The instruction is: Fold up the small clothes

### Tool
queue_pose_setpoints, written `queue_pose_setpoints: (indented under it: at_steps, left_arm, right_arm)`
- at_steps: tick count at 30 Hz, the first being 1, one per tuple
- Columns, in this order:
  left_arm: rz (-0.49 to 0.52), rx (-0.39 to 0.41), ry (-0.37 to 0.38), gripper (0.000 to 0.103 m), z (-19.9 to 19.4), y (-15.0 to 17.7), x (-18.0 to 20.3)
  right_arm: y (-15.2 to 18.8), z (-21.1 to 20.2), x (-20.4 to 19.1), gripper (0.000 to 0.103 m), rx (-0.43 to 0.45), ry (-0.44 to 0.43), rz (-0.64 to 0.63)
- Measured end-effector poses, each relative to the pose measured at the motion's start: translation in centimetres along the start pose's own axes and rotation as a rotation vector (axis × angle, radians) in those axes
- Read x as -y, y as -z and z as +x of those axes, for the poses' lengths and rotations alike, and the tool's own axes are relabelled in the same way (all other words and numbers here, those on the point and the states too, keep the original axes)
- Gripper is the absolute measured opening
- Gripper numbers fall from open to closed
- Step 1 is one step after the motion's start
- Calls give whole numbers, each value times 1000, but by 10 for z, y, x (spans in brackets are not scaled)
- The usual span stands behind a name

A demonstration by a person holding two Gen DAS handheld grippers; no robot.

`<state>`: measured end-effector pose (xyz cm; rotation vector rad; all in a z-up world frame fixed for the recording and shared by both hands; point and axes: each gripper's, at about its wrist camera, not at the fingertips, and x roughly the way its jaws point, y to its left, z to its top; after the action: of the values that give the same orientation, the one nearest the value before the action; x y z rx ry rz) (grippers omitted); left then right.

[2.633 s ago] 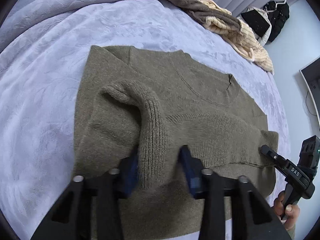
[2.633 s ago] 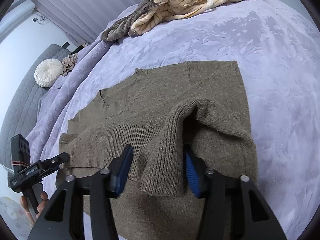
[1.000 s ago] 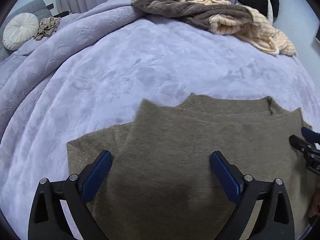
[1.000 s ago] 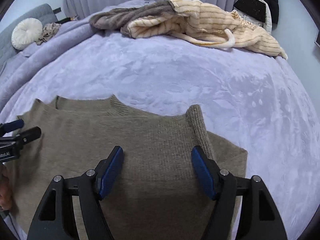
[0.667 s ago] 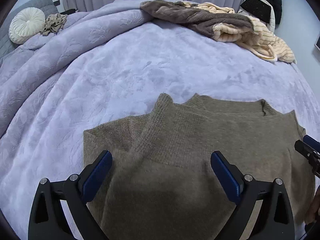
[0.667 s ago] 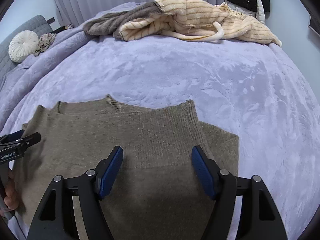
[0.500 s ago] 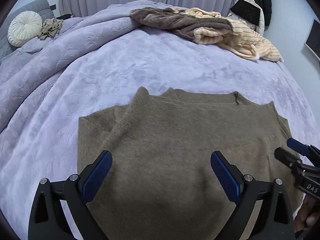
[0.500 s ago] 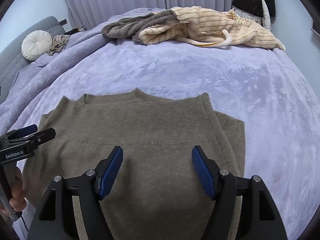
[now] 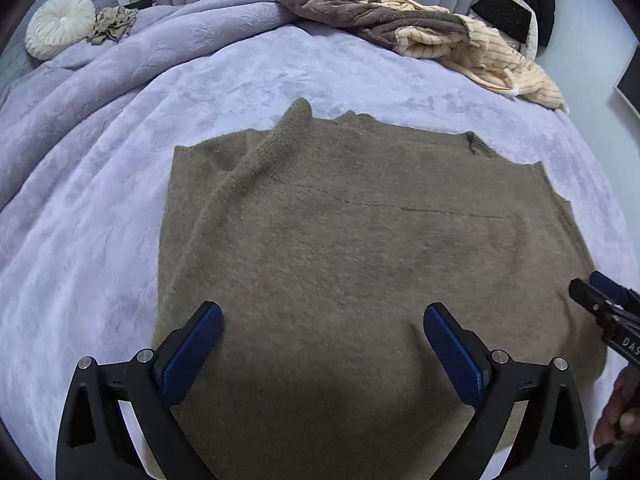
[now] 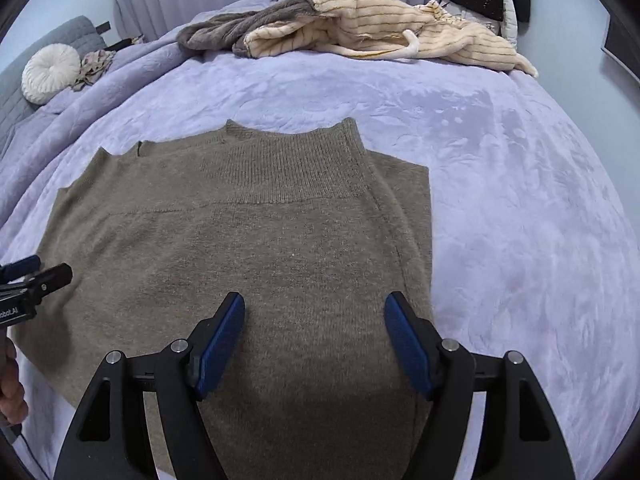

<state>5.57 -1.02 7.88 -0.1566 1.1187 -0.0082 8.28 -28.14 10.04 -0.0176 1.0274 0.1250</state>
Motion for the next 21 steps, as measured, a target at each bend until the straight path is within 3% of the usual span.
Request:
queue_pose_setpoints:
  at_steps: [3,7,11,15,18,21]
  left_arm:
    - [43,-7,-57,101,2,22,8]
    - [15,-35,-40,101,-3,39,-8]
    - [-53,11,-13,101,-39,60,-39]
    - [-164,8,-24,101,-43,73,-83]
    - [-262,-38,-6,101,-28,76,-111]
    - [-284,-60,-11,101,-22,87,-125]
  right_arm:
    - [15,-1,-14,76,-11,-4,-46]
    - [38,1,-12,76,-15,24,-83]
    - [46,-22,1,77,-21,56,-35]
    - [58,-43,-2,78,31,14,-24]
    - [66,-30,-10,79,-2,26,-49]
    - [80,-11,-3,79,-57,68,-57]
